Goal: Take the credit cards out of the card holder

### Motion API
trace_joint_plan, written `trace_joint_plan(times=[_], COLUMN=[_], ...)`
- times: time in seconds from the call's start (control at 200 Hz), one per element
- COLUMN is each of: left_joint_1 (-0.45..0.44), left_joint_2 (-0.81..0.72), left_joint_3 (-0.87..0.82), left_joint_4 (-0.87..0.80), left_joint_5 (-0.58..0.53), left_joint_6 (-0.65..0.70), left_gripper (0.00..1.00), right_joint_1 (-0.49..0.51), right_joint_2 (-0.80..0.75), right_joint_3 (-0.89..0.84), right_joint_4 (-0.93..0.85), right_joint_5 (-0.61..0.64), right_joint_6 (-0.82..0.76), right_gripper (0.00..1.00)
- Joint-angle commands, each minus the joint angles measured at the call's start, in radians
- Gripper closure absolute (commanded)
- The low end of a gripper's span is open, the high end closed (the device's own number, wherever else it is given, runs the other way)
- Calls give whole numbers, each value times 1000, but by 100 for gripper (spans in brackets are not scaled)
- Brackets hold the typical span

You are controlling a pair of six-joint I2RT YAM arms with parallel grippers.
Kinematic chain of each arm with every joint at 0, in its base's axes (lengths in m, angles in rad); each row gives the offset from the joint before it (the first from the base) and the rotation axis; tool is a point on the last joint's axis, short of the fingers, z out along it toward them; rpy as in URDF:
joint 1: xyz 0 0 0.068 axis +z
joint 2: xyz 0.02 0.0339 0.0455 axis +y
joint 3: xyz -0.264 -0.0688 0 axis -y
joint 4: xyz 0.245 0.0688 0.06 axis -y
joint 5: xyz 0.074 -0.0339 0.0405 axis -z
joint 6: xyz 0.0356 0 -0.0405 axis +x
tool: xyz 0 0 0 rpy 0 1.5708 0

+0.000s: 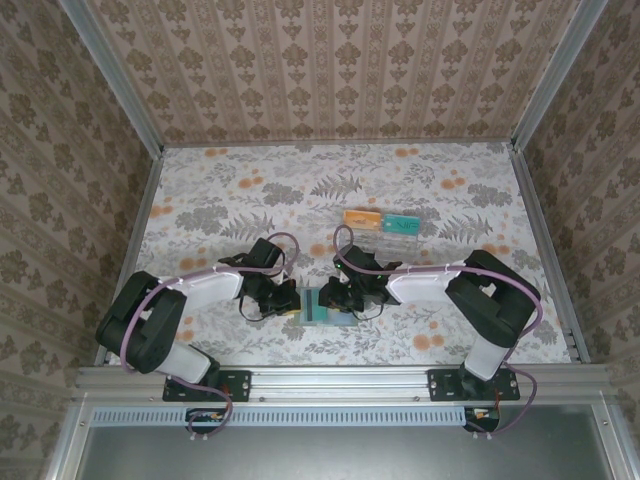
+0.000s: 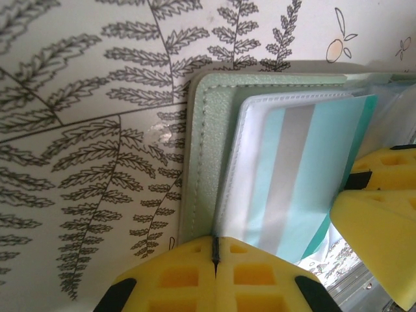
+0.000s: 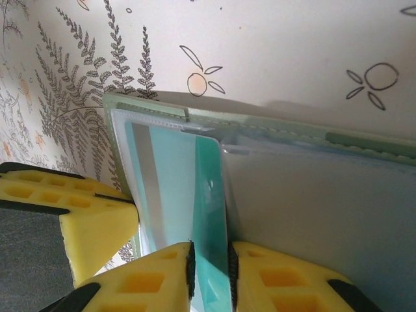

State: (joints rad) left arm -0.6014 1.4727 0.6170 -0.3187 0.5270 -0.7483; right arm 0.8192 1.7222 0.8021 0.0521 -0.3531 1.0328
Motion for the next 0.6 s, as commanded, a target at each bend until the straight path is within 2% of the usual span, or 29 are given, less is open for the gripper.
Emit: trace_joint_plan(times=[0.0,0.15,0.36,0.595], left_joint_1=[-4,-3,-1,2], left_joint_2=[28,27,31,26], left_joint_3=[-1,3,6,13], left_joint_4=[-45,-51,-59,-67], left_joint_5=[-27,-31,-33,-32], left_joint_6=[20,22,28,32], left_gripper=[97,97,97,97], right_joint_1=[-5,-14,-35,-64], right_joint_2=[26,-2,-87,-209], right_joint_3=[-20,-42,-82,-101], right_joint_4=[7,-12,-58,-185], right_joint_5=[-9,11,50,80], right_joint_6=[16,19,8,-69], right_gripper=[83,100,100,100])
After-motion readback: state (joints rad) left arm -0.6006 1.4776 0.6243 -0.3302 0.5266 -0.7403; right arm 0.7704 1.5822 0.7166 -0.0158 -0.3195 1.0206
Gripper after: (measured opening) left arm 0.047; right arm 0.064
